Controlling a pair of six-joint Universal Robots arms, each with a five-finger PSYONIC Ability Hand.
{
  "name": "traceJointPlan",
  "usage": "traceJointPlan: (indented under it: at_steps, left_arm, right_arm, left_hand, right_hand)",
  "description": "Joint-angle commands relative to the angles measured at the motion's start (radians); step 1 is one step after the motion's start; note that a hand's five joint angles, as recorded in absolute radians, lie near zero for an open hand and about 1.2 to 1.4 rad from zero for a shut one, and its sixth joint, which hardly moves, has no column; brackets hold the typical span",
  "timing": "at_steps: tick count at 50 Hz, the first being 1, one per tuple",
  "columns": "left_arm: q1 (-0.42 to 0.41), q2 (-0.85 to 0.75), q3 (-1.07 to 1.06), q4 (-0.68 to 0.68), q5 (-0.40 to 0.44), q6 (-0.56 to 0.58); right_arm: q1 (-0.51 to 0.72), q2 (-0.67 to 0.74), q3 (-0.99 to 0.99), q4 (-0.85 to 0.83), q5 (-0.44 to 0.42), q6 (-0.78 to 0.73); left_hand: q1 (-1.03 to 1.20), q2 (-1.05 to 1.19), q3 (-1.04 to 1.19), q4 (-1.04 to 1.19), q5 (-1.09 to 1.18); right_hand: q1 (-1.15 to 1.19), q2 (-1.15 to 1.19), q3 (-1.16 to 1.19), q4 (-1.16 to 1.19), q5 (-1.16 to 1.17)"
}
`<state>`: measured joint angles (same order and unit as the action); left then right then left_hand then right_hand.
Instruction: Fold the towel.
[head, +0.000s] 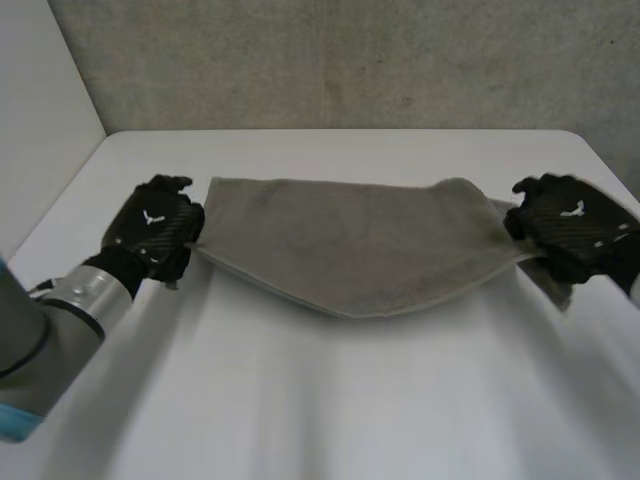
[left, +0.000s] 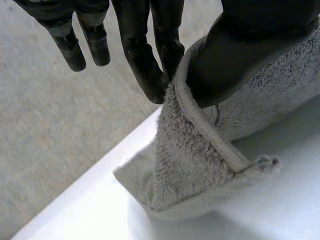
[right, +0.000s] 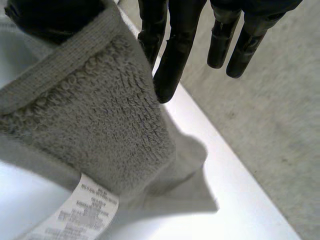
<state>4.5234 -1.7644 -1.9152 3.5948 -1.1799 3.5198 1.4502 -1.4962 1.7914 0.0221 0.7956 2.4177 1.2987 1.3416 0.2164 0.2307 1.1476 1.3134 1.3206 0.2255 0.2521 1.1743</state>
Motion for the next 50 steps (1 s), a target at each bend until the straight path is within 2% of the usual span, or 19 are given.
traceJointPlan:
  at_steps: [1, 6, 8, 10, 11, 12, 13, 15, 16, 17, 18, 19, 20, 21, 23, 27, 35, 39, 50]
  left_arm:
    - [0.074, 0.226, 0.007, -0.194, 0.103, -0.041]
    - [0.134, 0.260, 0.041, -0.249, 0.169, -0.097]
    - [0.143, 0.244, 0.071, -0.248, 0.178, -0.125]
    - [0.140, 0.215, 0.088, -0.246, 0.181, -0.128]
    - [0.140, 0.215, 0.088, -0.246, 0.181, -0.128]
    - [0.135, 0.171, 0.105, -0.248, 0.177, -0.127]
    - [0.125, 0.113, 0.134, -0.246, 0.174, -0.119]
    - [0.108, 0.048, 0.177, -0.246, 0.169, -0.117]
    - [0.088, -0.014, 0.230, -0.248, 0.163, -0.117]
    - [0.088, -0.015, 0.231, -0.248, 0.163, -0.117]
    - [0.068, -0.083, 0.287, -0.248, 0.151, -0.117]
    - [0.050, -0.152, 0.344, -0.248, 0.126, -0.117]
    - [0.049, -0.153, 0.344, -0.248, 0.126, -0.117]
    - [0.031, -0.217, 0.407, -0.252, 0.094, -0.116]
    - [0.010, -0.280, 0.471, -0.258, 0.062, -0.117]
    - [-0.023, -0.444, 0.632, -0.251, -0.012, -0.114]
    - [-0.036, -0.602, 0.761, -0.194, -0.018, -0.107]
    - [-0.040, -0.635, 0.768, -0.134, -0.018, -0.093]
    - [-0.041, -0.710, 0.772, -0.015, -0.010, -0.058]
  right_arm:
    - [-0.126, -0.202, -0.039, 0.218, -0.185, 0.004]
    - [-0.169, -0.204, -0.086, 0.260, -0.246, 0.006]
    - [-0.175, -0.191, -0.098, 0.259, -0.243, 0.006]
    - [-0.156, -0.078, -0.142, 0.254, -0.214, 0.001]
    - [-0.155, -0.078, -0.142, 0.254, -0.214, 0.001]
    - [-0.125, 0.004, -0.189, 0.257, -0.176, -0.003]
    - [-0.125, 0.005, -0.190, 0.257, -0.176, -0.003]
    - [-0.030, 0.169, -0.300, 0.268, -0.063, -0.012]
    - [-0.030, 0.169, -0.300, 0.268, -0.062, -0.012]
    - [0.008, 0.241, -0.361, 0.274, 0.004, -0.025]
    - [0.039, 0.305, -0.418, 0.277, 0.072, -0.044]
    - [0.039, 0.306, -0.418, 0.277, 0.073, -0.045]
    - [0.061, 0.362, -0.464, 0.288, 0.127, -0.074]
    - [0.061, 0.363, -0.465, 0.288, 0.128, -0.074]
    - [0.084, 0.447, -0.542, 0.317, 0.201, -0.109]
    - [0.101, 0.493, -0.587, 0.309, 0.249, -0.104]
    - [0.145, 0.553, -0.612, 0.128, 0.321, 0.004]
    - [0.162, 0.579, -0.619, 0.052, 0.372, 0.000]
    - [0.184, 0.675, -0.658, -0.019, 0.379, -0.003]
  left_hand:
    - [0.098, 0.055, -0.042, -0.056, 0.074]
    - [0.098, 0.055, -0.042, -0.056, 0.074]
    - [0.098, 0.055, -0.042, -0.056, 0.074]
    - [0.098, 0.055, -0.042, -0.056, 0.074]
    - [0.098, 0.055, -0.042, -0.056, 0.074]
    - [0.098, 0.055, -0.042, -0.056, 0.074]
    - [0.098, 0.055, -0.042, -0.056, 0.074]
    - [0.098, 0.055, -0.042, -0.056, 0.074]
    - [0.098, 0.055, -0.042, -0.056, 0.074]
    - [0.098, 0.055, -0.042, -0.056, 0.074]
    - [0.098, 0.055, -0.042, -0.056, 0.074]
    - [0.098, 0.055, -0.042, -0.056, 0.074]
    - [0.098, 0.055, -0.042, -0.056, 0.074]
    - [0.098, 0.055, -0.042, -0.056, 0.074]
    - [0.098, 0.055, -0.042, -0.056, 0.074]
    - [0.098, 0.055, -0.042, -0.056, 0.074]
    - [0.098, 0.055, -0.042, -0.056, 0.074]
    - [0.098, 0.055, -0.042, -0.056, 0.074]
    - [0.098, 0.055, -0.042, -0.056, 0.074]
  right_hand:
    - [0.083, 0.076, -0.051, -0.078, 0.047]
    - [0.083, 0.076, -0.051, -0.078, 0.047]
    - [0.083, 0.076, -0.051, -0.078, 0.047]
    - [0.083, 0.076, -0.051, -0.078, 0.047]
    - [0.083, 0.076, -0.051, -0.078, 0.047]
    - [0.083, 0.076, -0.051, -0.078, 0.047]
    - [0.083, 0.076, -0.051, -0.078, 0.047]
    - [0.083, 0.076, -0.051, -0.078, 0.047]
    - [0.083, 0.076, -0.051, -0.078, 0.047]
    - [0.083, 0.076, -0.051, -0.078, 0.047]
    - [0.083, 0.076, -0.051, -0.078, 0.047]
    - [0.083, 0.076, -0.051, -0.078, 0.047]
    - [0.083, 0.076, -0.051, -0.078, 0.047]
    - [0.083, 0.076, -0.051, -0.078, 0.047]
    - [0.083, 0.076, -0.051, -0.078, 0.047]
    - [0.083, 0.076, -0.051, -0.078, 0.047]
    - [0.083, 0.076, -0.051, -0.078, 0.047]
    - [0.083, 0.076, -0.051, -0.078, 0.047]
    - [0.083, 0.076, -0.051, -0.078, 0.047]
